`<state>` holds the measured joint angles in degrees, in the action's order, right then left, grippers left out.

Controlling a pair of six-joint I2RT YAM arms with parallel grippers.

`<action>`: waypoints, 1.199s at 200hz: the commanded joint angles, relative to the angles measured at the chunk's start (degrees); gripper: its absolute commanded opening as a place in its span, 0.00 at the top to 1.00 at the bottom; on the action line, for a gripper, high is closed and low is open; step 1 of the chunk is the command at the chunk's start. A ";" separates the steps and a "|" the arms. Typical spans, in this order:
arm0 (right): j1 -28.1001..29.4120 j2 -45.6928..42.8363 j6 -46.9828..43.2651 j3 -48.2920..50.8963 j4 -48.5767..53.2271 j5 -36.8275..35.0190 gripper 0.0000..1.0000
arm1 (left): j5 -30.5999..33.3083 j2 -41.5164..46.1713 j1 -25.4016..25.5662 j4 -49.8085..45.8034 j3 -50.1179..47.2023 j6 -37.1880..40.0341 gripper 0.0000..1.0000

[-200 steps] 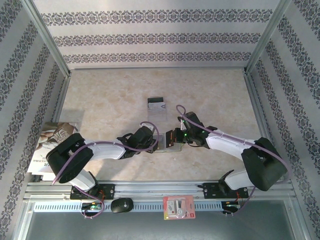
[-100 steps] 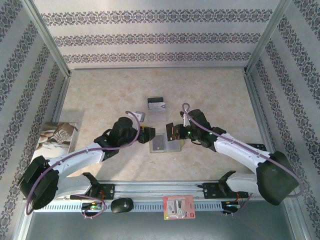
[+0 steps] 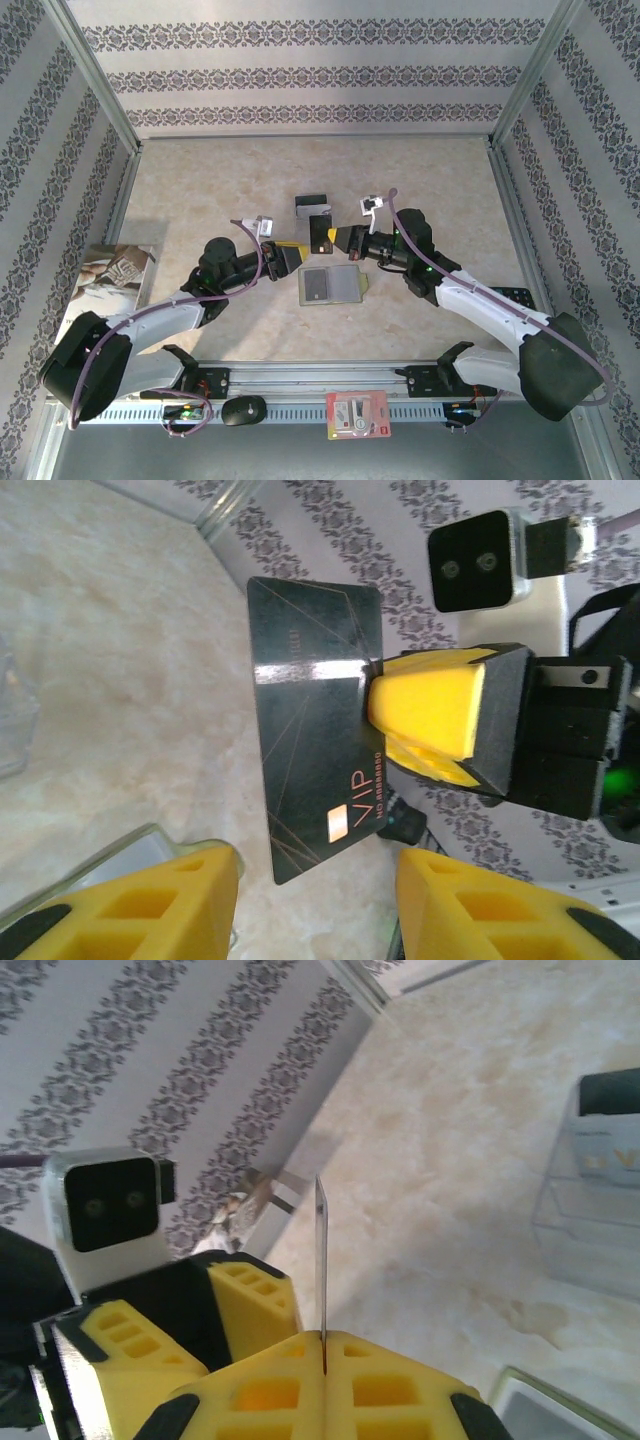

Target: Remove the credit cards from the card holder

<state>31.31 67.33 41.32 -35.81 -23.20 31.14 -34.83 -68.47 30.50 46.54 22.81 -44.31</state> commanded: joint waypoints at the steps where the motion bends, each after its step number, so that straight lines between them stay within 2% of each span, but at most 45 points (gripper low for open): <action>1: -0.37 0.60 4.33 1.27 -10.15 5.26 1.00 | -3.00 -1.27 -1.05 10.61 -0.81 -3.27 0.55; 59: 0.11 2.52 6.79 1.37 -13.59 8.38 1.00 | -4.05 -3.33 -1.67 16.13 -1.27 -5.48 0.67; 95: 1.10 4.18 6.90 1.40 -13.99 8.94 1.00 | -4.50 -2.88 -2.06 16.10 -1.03 -5.72 0.77; 164: 1.74 5.53 6.81 2.10 -14.07 9.39 1.00 | -4.72 -1.98 -3.06 12.54 -0.01 -4.75 0.80; 186: 1.85 6.21 6.67 2.06 -13.90 10.71 1.00 | -5.52 -2.04 -3.12 11.21 1.04 -4.05 0.89; 196: 1.91 6.41 6.60 2.06 -13.68 11.30 1.00 | -6.09 -1.92 -3.22 10.17 1.88 -3.64 0.98; 206: 1.74 5.97 6.34 2.50 -12.89 10.58 0.81 | -6.53 -1.48 -3.31 7.38 2.90 -2.44 1.00; 212: 1.44 5.33 6.02 3.07 -12.15 9.62 0.73 | -6.92 -1.09 -3.37 4.98 3.76 -1.29 1.00; 230: -0.14 2.16 4.59 5.18 -9.82 6.69 0.67 | -8.81 0.34 -3.69 -5.70 8.48 4.23 1.00; 240: -1.24 -0.04 4.35 6.96 -8.74 4.40 0.66 | -10.05 0.80 -3.62 -14.44 12.29 10.01 1.00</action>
<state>32.18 71.90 47.64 -32.10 -34.26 38.85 -40.95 -70.26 27.59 48.05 27.53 -45.25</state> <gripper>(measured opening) 0.322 0.045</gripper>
